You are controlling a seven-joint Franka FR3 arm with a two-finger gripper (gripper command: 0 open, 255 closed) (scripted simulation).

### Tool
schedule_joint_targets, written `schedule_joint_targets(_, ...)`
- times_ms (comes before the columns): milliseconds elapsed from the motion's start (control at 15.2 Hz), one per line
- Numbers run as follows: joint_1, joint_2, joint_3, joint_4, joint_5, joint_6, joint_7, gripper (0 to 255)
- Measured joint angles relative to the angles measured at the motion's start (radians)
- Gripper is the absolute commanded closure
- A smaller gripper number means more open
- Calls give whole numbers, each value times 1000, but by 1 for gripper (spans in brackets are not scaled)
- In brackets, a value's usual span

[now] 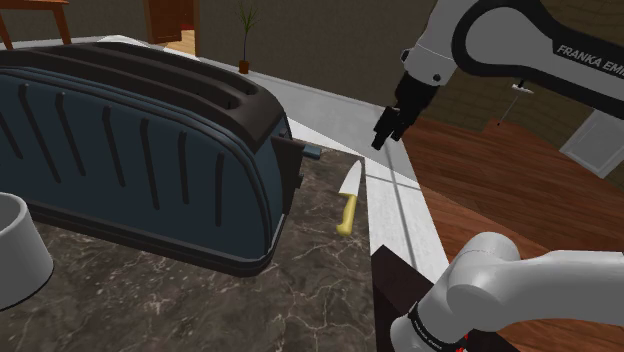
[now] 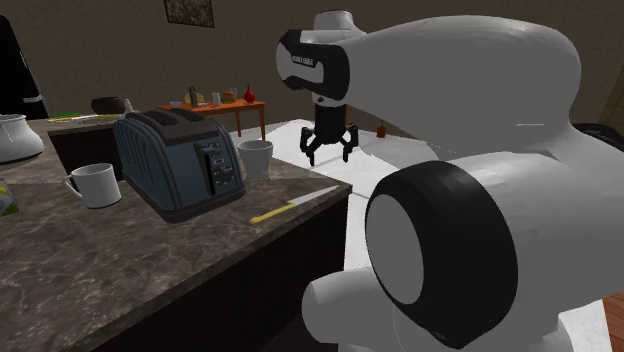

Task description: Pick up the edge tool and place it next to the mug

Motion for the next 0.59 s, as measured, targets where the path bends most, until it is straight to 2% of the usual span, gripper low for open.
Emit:
schedule_joint_targets(66, 0, 0, 0, 0, 0, 0, 0, 0)
schedule_joint_targets(198, -16, -2, 36, -15, 26, -12, 80, 0)
schedule_joint_targets(594, -88, 46, 204, -29, 173, -55, 488, 0)
